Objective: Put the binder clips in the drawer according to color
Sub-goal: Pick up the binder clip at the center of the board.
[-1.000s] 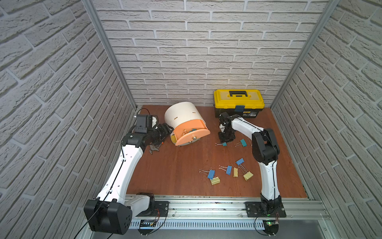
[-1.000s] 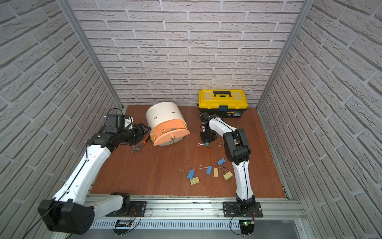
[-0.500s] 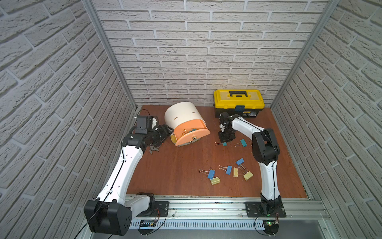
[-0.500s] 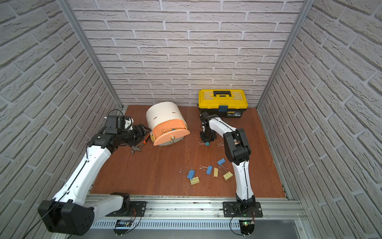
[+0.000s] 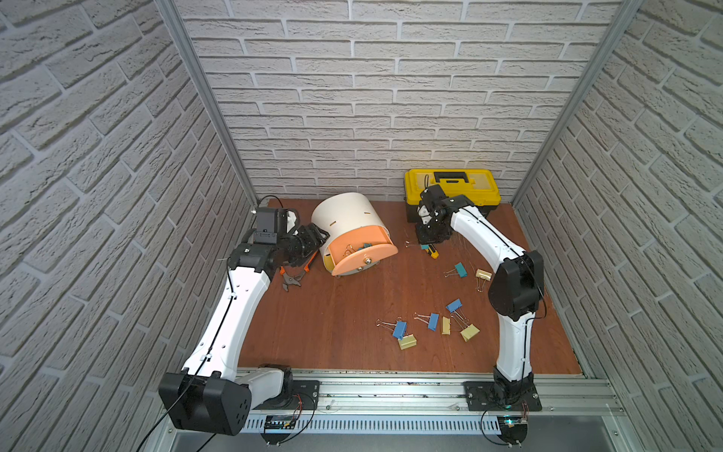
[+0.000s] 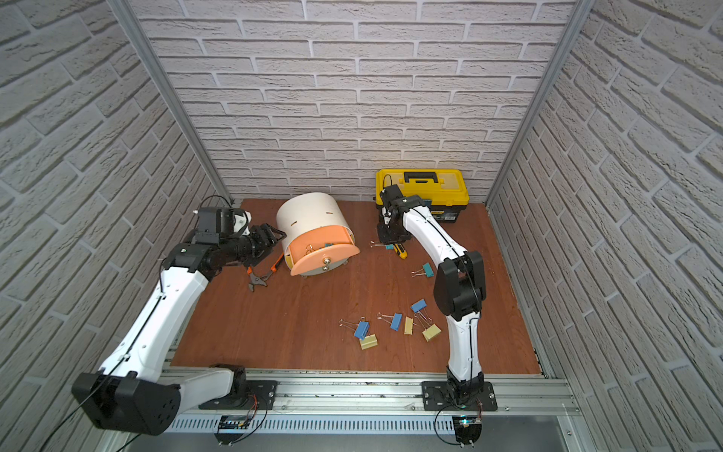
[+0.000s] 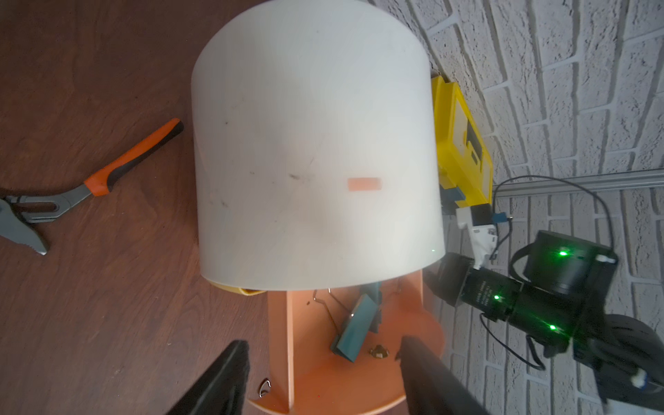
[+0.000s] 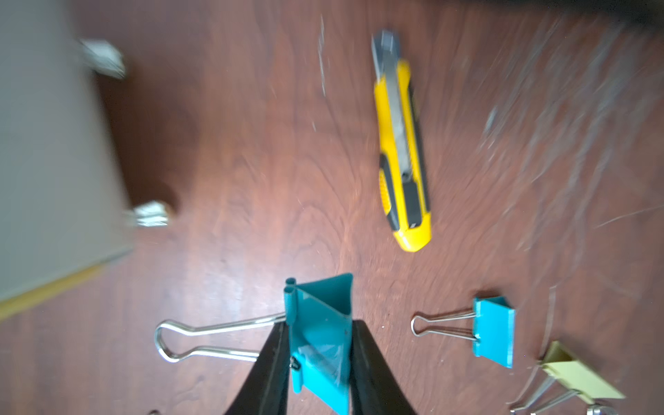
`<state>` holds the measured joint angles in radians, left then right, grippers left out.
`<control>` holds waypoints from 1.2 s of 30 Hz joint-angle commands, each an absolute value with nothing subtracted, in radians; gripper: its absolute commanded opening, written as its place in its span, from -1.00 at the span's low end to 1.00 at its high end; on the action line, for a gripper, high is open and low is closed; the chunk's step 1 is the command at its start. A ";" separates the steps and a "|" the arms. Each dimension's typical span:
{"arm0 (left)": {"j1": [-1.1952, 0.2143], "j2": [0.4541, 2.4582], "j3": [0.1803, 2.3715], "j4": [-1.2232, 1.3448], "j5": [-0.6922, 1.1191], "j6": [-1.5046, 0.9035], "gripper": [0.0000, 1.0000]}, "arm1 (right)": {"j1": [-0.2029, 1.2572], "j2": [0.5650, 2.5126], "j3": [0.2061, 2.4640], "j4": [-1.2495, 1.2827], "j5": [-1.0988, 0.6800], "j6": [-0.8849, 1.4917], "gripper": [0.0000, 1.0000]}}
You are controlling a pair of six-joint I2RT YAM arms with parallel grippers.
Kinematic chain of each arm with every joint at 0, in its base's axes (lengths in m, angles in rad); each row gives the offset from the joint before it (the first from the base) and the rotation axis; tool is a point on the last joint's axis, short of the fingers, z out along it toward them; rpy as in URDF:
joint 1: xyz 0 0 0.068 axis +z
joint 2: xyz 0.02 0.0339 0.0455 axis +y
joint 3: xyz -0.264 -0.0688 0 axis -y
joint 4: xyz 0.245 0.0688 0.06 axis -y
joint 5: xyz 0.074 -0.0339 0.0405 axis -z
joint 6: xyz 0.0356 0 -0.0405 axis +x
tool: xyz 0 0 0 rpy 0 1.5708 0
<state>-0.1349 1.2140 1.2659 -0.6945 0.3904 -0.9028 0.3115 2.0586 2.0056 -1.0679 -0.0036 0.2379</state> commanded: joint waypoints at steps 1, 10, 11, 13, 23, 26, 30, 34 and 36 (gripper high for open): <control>-0.154 1.239 1.315 -0.698 0.396 -0.870 0.42 | 0.317 1.994 2.122 -1.148 -0.034 0.232 -0.49; -0.199 1.275 1.355 -0.694 0.377 -0.870 0.42 | 0.389 1.985 2.363 -1.220 -0.071 0.247 -0.47; -0.202 1.275 1.353 -0.693 0.374 -0.871 0.42 | 0.404 1.985 2.387 -1.229 -0.074 0.247 -0.46; -0.205 1.273 1.351 -0.694 0.373 -0.871 0.42 | 0.435 1.992 2.421 -1.242 -0.069 0.246 -0.46; -0.207 1.229 1.304 -0.697 0.350 -0.884 0.42 | 0.555 2.002 2.450 -1.217 -0.108 0.296 -0.46; -0.207 1.211 1.284 -0.693 0.345 -0.894 0.42 | 0.583 2.013 2.450 -1.197 -0.122 0.303 -0.46; -0.207 1.189 1.261 -0.692 0.340 -0.901 0.42 | 0.605 2.031 2.450 -1.179 -0.137 0.316 -0.46; -0.207 1.169 1.249 -0.700 0.333 -0.902 0.42 | 0.624 2.050 2.450 -1.165 -0.142 0.318 -0.46; -0.207 1.161 1.243 -0.703 0.332 -0.903 0.42 | 0.630 2.059 2.450 -1.160 -0.141 0.318 -0.46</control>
